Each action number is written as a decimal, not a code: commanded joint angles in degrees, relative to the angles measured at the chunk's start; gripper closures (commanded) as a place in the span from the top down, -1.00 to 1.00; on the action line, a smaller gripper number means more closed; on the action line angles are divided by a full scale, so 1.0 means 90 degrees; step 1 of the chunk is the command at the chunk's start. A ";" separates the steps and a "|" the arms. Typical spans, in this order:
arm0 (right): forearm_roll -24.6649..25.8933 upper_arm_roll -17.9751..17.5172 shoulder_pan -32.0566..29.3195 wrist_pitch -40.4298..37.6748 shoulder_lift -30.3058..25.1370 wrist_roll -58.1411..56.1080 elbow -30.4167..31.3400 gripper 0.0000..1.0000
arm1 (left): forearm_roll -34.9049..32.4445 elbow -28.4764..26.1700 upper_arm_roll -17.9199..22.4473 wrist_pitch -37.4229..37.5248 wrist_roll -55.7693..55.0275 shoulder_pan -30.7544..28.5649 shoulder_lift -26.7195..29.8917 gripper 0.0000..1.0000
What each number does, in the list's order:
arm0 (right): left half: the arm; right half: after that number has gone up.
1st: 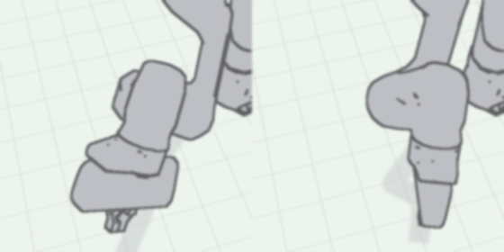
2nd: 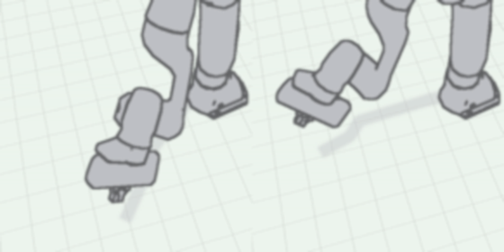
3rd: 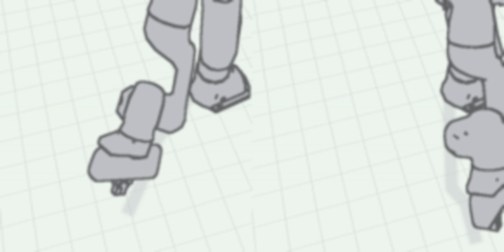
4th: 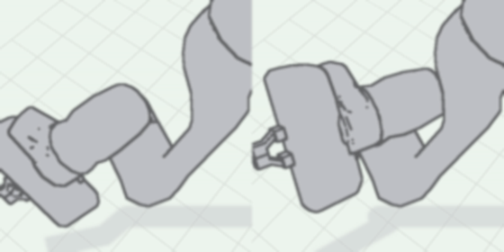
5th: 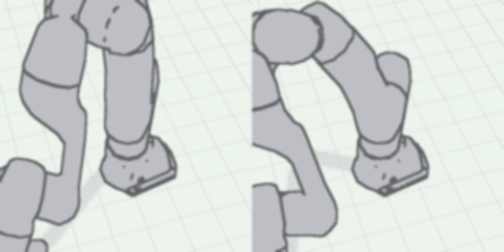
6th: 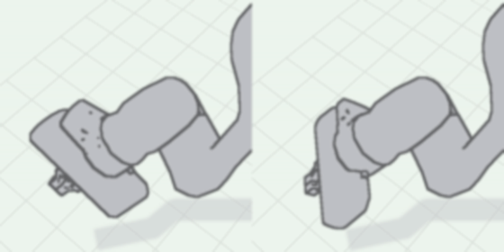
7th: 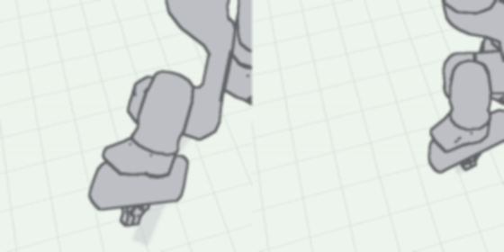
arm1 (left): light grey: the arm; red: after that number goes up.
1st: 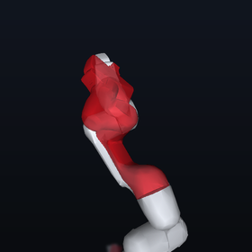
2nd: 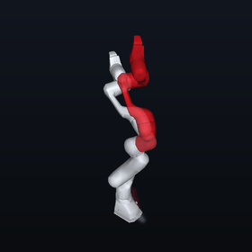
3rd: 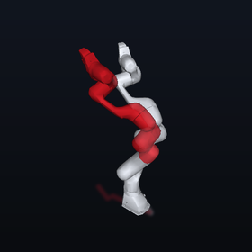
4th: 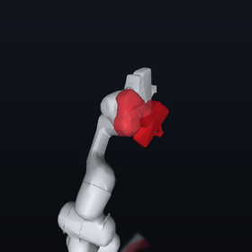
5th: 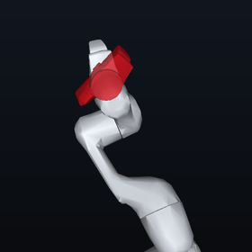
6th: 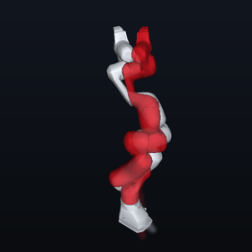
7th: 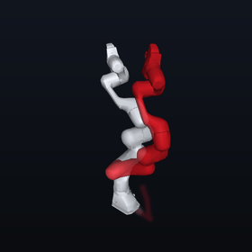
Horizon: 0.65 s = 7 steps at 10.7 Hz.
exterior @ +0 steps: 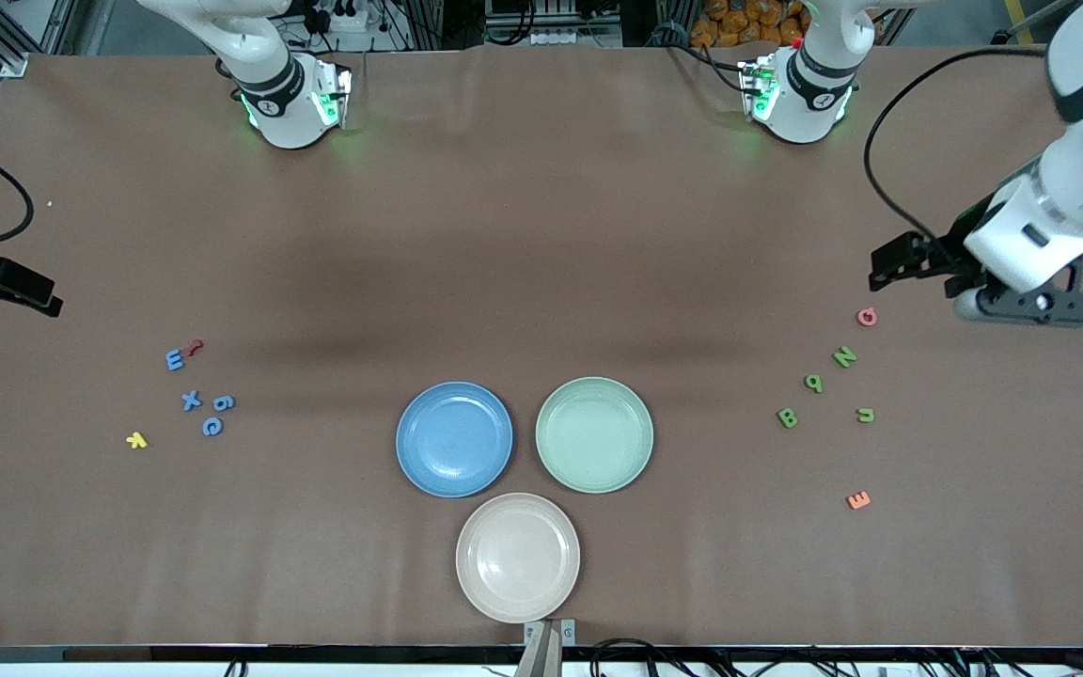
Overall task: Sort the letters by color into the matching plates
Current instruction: 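Lower the left gripper to the green letters while the right gripper reaches the blue letters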
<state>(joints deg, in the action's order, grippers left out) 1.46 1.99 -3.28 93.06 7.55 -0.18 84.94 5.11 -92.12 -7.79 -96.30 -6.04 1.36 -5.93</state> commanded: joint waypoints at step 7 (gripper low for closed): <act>0.0023 -0.0045 -0.0017 0.0080 -0.0058 0.0029 0.0034 1.00 | -0.1046 -0.1343 -0.0043 -0.2070 -0.1115 0.0219 -0.0855 1.00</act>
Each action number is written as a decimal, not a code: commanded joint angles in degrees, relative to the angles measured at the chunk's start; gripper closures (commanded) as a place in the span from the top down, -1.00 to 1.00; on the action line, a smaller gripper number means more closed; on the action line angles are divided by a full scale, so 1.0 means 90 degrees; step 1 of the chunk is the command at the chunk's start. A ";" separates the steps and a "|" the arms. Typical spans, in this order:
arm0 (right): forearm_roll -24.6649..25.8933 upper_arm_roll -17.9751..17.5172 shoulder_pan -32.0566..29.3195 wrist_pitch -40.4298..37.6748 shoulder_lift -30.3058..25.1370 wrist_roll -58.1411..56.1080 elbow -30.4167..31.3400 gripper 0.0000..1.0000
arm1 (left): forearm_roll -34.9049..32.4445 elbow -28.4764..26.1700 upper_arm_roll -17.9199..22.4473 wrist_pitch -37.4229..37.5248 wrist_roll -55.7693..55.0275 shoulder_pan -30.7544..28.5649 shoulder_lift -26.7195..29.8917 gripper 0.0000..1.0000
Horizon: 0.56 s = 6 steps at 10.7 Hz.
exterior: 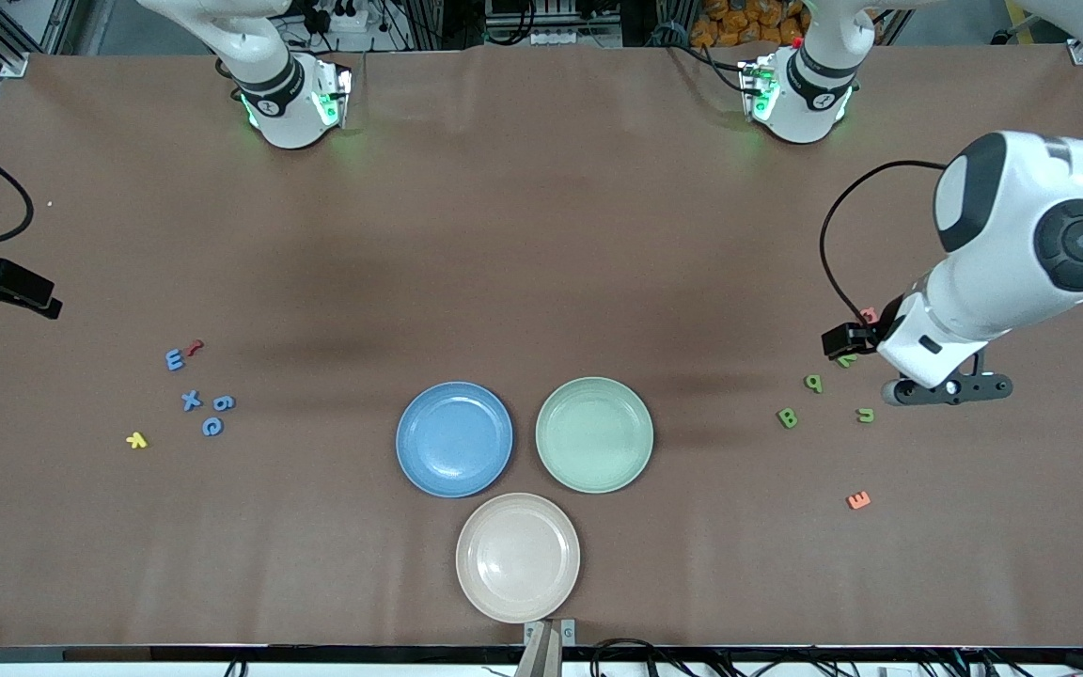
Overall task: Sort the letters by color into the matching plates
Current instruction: 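Lower the left gripper to the green letters while the right gripper reaches the blue letters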
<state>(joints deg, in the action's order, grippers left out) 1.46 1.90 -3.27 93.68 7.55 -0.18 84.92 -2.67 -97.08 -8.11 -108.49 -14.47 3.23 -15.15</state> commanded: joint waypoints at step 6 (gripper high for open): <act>0.0023 -0.0035 -0.0037 0.0060 0.0020 -0.0010 0.0105 1.00 | -0.0182 -0.1781 -0.0056 -0.1666 -0.0169 -0.0007 0.0229 1.00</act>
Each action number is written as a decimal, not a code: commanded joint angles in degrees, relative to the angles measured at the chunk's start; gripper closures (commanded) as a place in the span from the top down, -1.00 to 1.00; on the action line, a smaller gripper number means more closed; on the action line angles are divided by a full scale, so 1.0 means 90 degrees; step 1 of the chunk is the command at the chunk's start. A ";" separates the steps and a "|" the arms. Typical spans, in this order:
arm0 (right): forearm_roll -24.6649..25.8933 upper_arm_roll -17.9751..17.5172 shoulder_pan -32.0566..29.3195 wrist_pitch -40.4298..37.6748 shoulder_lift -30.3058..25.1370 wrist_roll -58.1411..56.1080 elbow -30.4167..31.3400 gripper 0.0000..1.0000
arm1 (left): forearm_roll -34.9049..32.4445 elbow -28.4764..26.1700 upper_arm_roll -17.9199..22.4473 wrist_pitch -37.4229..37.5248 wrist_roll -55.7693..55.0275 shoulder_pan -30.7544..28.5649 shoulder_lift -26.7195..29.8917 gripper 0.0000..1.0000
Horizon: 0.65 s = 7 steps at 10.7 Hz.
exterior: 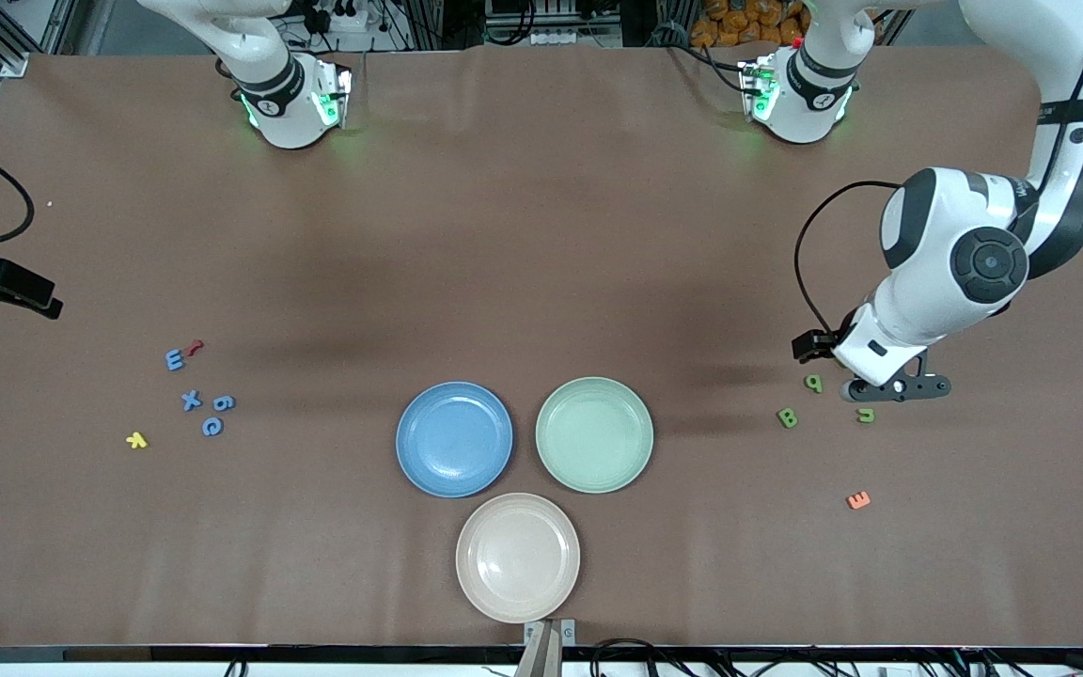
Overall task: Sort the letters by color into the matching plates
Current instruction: 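Lower the left gripper to the green letters while the right gripper reaches the blue letters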
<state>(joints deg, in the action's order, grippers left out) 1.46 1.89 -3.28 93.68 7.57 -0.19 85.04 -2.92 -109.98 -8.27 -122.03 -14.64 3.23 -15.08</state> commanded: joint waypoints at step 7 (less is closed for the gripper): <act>0.0023 -0.0035 -0.0251 0.2078 -0.0187 -0.0018 0.2140 1.00 | -0.0261 -0.0407 -0.0029 -0.0669 -0.0083 -0.0046 -0.0247 1.00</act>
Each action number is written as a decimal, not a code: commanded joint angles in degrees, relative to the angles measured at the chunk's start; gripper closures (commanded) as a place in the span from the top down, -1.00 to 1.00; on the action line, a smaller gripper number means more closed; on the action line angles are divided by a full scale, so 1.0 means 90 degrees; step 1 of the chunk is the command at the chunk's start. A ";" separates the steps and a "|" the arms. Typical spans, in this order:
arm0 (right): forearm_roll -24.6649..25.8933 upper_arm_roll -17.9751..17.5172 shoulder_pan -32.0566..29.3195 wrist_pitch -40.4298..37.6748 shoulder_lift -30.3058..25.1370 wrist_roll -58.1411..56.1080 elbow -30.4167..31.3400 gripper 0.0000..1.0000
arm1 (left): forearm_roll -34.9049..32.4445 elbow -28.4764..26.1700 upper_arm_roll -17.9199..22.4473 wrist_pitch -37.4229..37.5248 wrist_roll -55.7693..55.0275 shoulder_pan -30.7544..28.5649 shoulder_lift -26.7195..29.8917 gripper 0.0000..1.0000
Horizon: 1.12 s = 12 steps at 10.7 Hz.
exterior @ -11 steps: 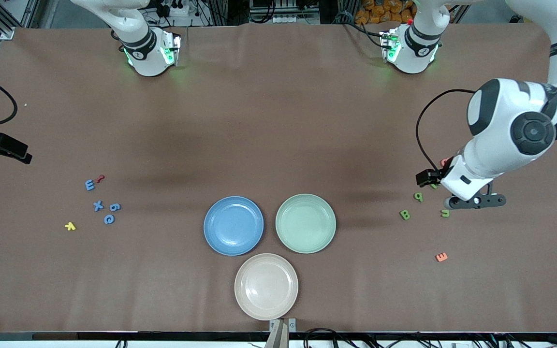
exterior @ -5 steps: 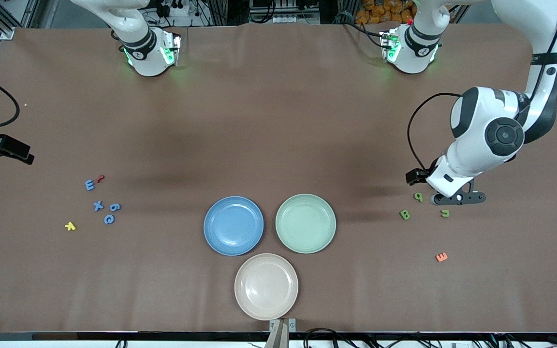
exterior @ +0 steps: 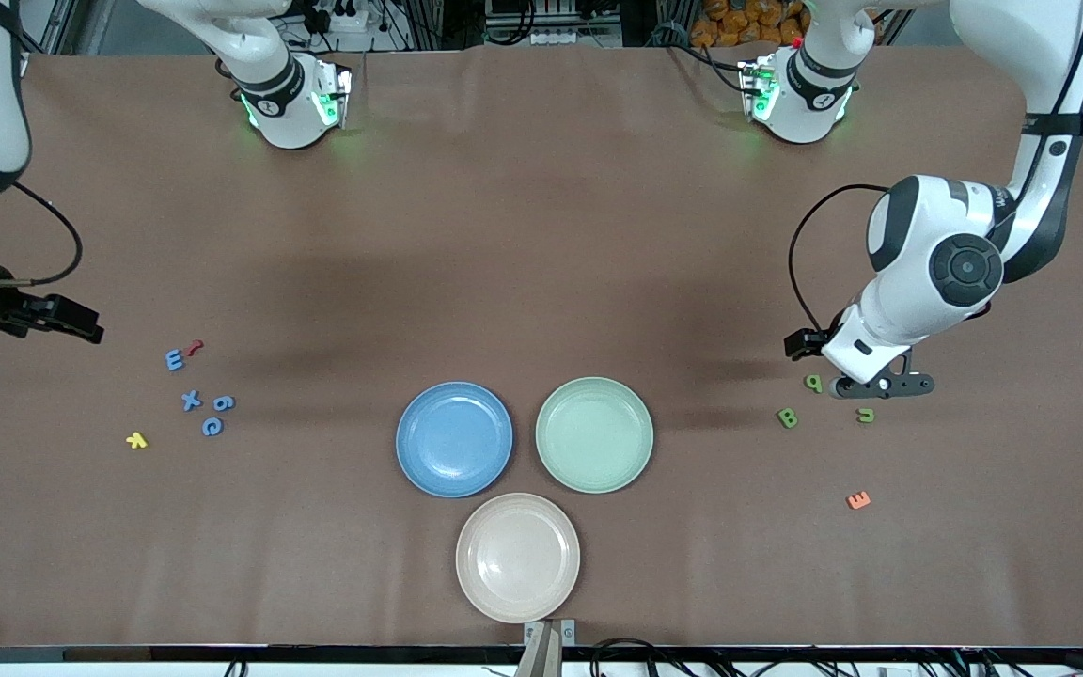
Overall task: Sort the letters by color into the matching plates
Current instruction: 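Lower the left gripper to the green letters while the right gripper reaches the blue letters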
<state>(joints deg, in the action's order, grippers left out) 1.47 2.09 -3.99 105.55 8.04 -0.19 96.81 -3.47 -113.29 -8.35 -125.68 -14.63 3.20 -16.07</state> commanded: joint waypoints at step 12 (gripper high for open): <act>0.0003 -0.0056 -0.0514 0.3173 0.1117 -0.2532 0.1939 1.00 | -0.0552 -0.0040 -0.0019 -0.1366 -0.0073 -0.0375 -0.1290 1.00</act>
<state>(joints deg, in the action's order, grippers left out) 1.47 2.15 -7.67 131.09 15.26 -13.46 114.73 -6.80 -113.69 -8.11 -134.54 -14.63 0.20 -25.88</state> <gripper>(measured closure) 0.000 0.000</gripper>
